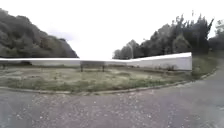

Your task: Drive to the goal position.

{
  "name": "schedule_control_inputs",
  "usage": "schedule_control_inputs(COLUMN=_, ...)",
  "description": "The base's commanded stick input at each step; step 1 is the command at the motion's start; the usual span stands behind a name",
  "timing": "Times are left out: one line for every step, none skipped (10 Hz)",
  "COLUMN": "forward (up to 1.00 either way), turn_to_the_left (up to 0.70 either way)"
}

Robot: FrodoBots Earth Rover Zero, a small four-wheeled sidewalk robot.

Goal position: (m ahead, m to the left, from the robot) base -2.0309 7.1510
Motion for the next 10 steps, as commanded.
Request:
schedule_control_inputs(forward=0.00, turn_to_the_left=0.00)
schedule_control_inputs(forward=0.00, turn_to_the_left=0.00)
schedule_control_inputs(forward=0.00, turn_to_the_left=0.00)
schedule_control_inputs(forward=0.00, turn_to_the_left=0.00)
schedule_control_inputs(forward=0.00, turn_to_the_left=0.45)
schedule_control_inputs(forward=0.00, turn_to_the_left=0.45)
schedule_control_inputs(forward=0.00, turn_to_the_left=0.45)
schedule_control_inputs(forward=0.00, turn_to_the_left=0.45)
schedule_control_inputs(forward=0.00, turn_to_the_left=0.45)
schedule_control_inputs(forward=0.00, turn_to_the_left=0.45)
